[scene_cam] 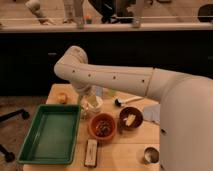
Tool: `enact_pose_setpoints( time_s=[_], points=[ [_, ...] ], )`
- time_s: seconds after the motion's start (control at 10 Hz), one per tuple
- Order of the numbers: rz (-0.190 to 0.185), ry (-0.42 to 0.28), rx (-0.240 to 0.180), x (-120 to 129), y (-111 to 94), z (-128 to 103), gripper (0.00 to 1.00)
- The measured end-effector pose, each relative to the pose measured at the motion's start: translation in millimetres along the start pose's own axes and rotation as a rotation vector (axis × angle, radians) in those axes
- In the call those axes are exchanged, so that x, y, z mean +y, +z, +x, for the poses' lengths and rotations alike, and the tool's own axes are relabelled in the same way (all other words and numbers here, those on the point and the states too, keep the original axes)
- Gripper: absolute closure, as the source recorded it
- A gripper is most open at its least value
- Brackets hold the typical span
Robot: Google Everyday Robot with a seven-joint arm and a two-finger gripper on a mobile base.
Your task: Place apple in tray
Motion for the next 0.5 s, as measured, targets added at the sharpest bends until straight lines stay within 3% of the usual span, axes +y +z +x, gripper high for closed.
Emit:
enact_pose_setpoints(
  time_s=[0.5],
  points=[
    [-0.003,-0.003,0.004,-0.2,0.4,0.6,0.2]
  ],
)
